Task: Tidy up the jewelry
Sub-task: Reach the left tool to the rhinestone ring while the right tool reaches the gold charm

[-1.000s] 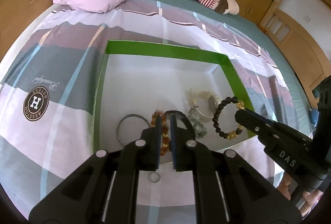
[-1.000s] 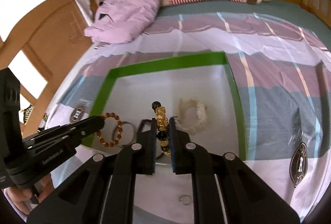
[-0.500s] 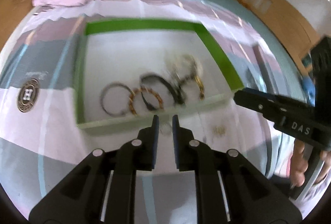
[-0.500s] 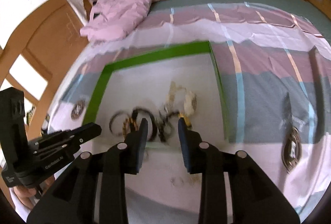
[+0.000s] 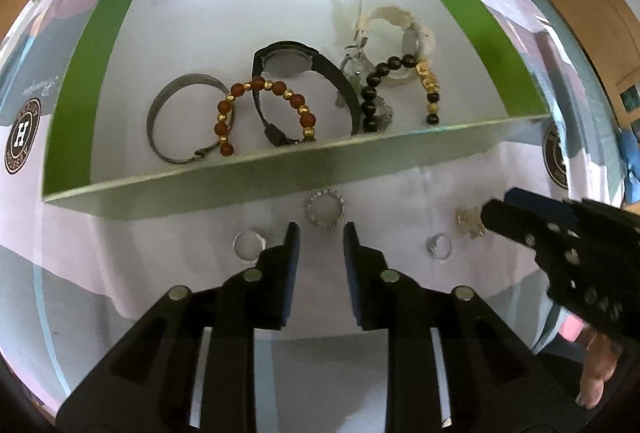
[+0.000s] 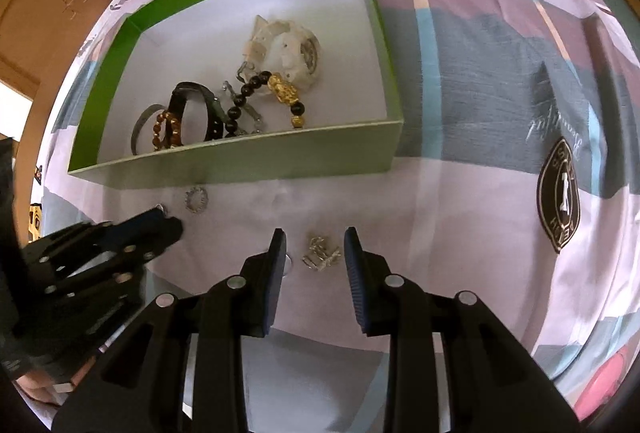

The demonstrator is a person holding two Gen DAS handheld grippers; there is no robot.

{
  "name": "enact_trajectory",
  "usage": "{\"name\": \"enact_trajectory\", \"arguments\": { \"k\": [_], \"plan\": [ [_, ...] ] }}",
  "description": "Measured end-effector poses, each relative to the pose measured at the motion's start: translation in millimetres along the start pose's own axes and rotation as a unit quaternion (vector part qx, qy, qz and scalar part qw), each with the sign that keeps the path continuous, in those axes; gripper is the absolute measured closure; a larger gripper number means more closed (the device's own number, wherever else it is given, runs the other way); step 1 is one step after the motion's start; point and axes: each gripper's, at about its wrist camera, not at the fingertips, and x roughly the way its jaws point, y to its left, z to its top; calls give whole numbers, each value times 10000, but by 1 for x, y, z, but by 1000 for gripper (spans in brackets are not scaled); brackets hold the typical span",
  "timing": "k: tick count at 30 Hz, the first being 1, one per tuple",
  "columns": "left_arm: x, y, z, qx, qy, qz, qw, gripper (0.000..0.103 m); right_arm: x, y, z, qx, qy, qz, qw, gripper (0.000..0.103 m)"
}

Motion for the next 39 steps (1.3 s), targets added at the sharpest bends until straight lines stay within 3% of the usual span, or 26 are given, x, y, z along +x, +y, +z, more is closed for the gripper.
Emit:
{"name": "enact_trajectory", "arguments": {
  "k": [6, 10, 12, 15, 25, 29, 35, 39],
  "plan": [
    [8, -1, 3, -75, -24, -35, 10000, 64, 2, 0, -1, -29, 50, -185, 9998, 72],
    [13, -5, 7, -76, -113, 33, 9999, 63, 5, 0, 0, -1, 106, -191, 9998, 72],
    [15, -7, 8, -63, -95, 86, 9999, 64, 6, -2, -2, -3, 135, -194, 9997, 72],
    [16, -13, 9, 60, -121, 414, 9991, 81, 7, -6, -5, 17, 184, -177, 9997, 72],
    [14, -10, 1, 160, 28, 358, 9992, 82, 5, -8, -8, 21, 226, 90, 9997, 72],
    [11, -8, -6, 205, 65, 318, 9993, 82, 13, 0, -10, -110, 340, -148, 9993, 72],
    [3, -1, -18, 250, 153, 233, 9993, 82, 5, -9, -5, 101, 127, -216, 9996, 75],
    [0, 4, -23, 267, 184, 209, 9993, 82, 1, -23, -3, 251, 53, -491, 9985, 75]
  ]
}}
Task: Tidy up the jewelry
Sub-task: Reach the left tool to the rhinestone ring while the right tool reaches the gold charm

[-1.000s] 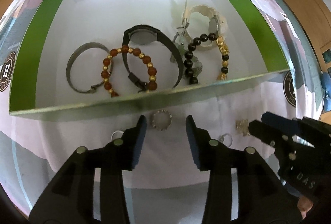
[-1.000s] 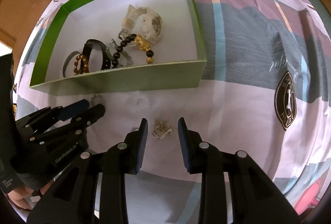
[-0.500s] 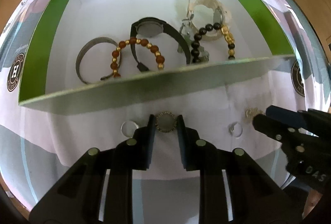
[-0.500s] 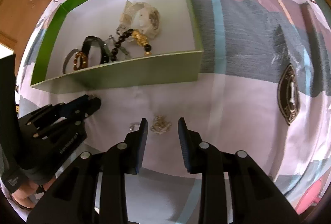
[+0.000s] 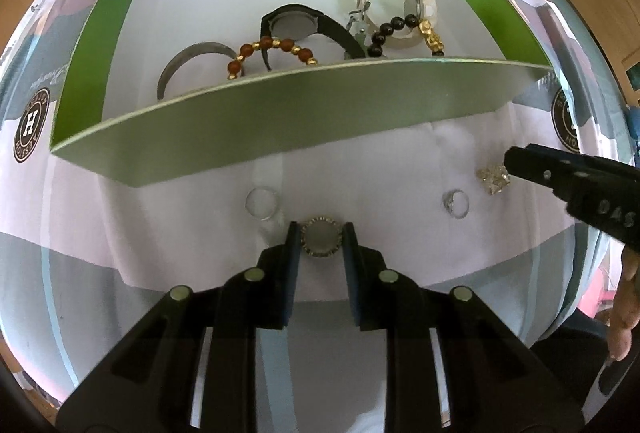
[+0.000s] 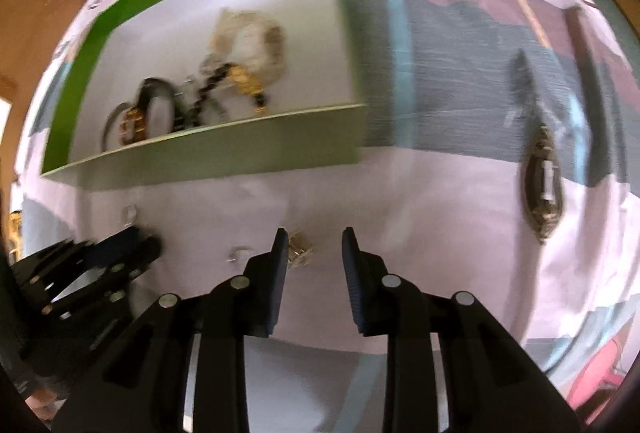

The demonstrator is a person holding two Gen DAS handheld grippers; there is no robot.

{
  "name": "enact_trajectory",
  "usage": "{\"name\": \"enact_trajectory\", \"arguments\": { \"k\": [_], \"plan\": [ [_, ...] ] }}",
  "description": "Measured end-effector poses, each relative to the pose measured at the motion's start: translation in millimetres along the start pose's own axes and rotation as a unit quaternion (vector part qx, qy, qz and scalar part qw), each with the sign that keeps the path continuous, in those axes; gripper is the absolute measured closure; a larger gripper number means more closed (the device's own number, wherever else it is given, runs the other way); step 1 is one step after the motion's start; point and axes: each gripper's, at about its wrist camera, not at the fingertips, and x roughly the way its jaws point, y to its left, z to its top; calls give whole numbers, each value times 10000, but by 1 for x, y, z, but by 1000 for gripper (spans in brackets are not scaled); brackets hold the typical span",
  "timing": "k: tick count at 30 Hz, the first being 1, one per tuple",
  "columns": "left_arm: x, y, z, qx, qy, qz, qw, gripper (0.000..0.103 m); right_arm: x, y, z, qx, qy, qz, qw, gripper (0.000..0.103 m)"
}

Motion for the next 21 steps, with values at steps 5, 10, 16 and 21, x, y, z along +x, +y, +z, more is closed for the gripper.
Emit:
{"name": "enact_trajectory", "arguments": {
  "k": [5, 10, 16, 21],
  "plan": [
    [-1, 3, -3, 9, 8, 13, 10000, 82, -5, 4, -1, -90, 4, 423, 9991, 75],
    [-1, 3, -2, -24, 12, -22, 10000, 82, -2, 11, -3, -222, 77, 472, 9986, 73],
    [-1, 8, -1, -124, 16, -195, 9997, 64, 15, 25, -4, -329, 285, 247, 9987, 68],
    [-2, 16, -3, -244, 51, -322, 9992, 60, 22, 27, -3, -256, 312, 57, 9992, 69]
  ]
}}
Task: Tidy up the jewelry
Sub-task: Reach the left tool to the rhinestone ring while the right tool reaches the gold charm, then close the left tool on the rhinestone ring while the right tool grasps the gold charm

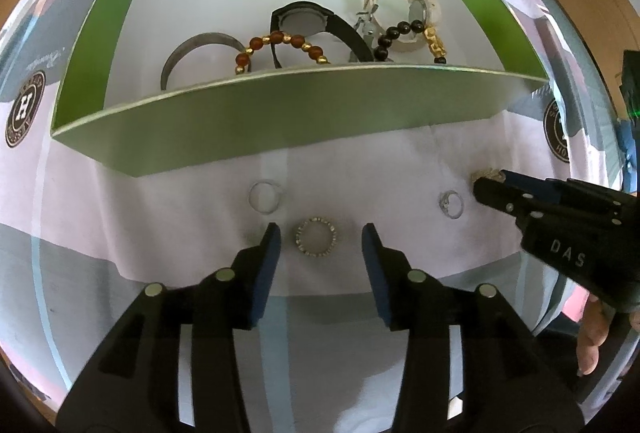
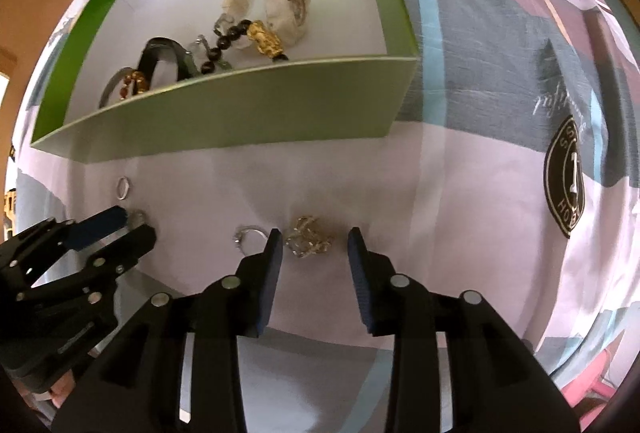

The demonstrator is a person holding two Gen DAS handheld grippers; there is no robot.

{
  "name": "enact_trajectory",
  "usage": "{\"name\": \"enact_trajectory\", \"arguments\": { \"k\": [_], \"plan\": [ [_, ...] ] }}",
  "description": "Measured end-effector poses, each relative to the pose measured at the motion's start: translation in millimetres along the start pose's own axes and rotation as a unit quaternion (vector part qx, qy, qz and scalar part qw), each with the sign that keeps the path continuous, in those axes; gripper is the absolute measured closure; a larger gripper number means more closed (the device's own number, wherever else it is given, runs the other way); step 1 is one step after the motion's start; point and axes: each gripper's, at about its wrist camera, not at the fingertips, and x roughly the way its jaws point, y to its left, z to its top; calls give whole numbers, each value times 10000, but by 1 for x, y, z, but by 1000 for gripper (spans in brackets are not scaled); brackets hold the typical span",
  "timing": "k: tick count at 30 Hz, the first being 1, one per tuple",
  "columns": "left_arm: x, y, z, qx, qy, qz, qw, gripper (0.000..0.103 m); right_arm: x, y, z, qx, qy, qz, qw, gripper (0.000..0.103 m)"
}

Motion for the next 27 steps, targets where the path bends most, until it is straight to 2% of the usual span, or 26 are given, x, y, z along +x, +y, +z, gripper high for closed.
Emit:
{"name": "enact_trajectory", "arguments": {
  "k": [2, 5, 11, 18, 27],
  "plan": [
    [1, 1, 1, -34, 15, -16, 10000, 59, -1, -2, 1, 51, -30, -21, 10000, 77],
    [2, 1, -1, -19, 20, 11, 10000, 57, -4, -10, 4, 141, -38, 7, 9999, 77],
    [6, -11, -3, 203, 27, 148, 9997, 43, -4, -13, 10, 209, 68, 150, 9996, 77],
    [7, -23, -7, 417, -25, 427, 9982, 42, -10, -34, 15, 210, 29, 122, 9997, 77],
    [9, -36, -5, 484, -83, 566, 9972, 42, -4, -17, 7, 85, 54, 6, 9999, 74]
  ]
}}
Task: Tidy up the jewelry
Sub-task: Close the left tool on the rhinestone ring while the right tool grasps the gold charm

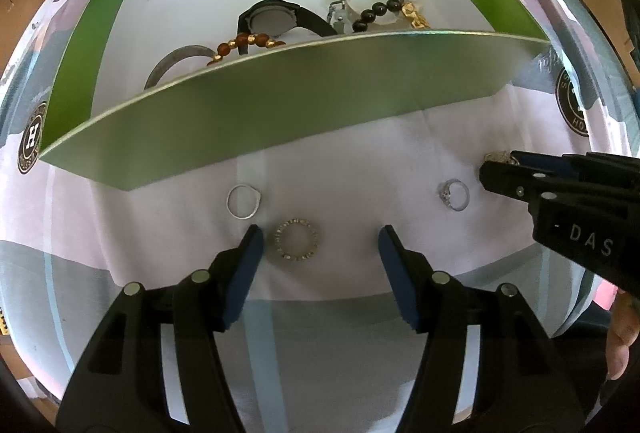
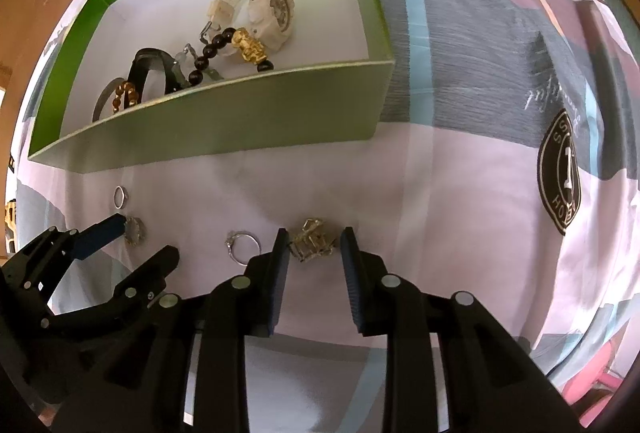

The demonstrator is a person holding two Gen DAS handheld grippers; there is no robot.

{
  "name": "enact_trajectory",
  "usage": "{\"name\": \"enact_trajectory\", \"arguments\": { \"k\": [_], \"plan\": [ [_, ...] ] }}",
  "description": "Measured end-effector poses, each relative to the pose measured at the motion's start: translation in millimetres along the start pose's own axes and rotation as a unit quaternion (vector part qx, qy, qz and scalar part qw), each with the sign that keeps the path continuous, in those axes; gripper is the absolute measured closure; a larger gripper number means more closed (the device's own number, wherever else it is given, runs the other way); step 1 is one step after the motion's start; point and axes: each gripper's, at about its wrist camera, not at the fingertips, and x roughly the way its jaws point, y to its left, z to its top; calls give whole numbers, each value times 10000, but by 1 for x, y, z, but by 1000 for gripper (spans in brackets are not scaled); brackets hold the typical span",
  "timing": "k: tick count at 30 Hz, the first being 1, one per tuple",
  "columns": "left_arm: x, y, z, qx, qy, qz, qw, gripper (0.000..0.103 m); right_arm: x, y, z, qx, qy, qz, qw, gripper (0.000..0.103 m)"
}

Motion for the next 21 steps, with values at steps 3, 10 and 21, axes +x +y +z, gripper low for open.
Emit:
{"name": "enact_trajectory", "arguments": {
  "k": [3, 10, 21],
  "plan": [
    [0, -3, 0, -1, -7, 7, 10000, 42, 0, 5, -1, -15, -28, -1, 10000, 67],
    [-2, -3, 0, 14, -70, 85, 9999, 51, 0, 13, -1, -83, -84, -116, 9999, 62],
    [-9, 4, 5, -57, -216, 79, 9997, 83, 6, 29, -11, -297, -68, -243, 9992, 78]
  ]
}}
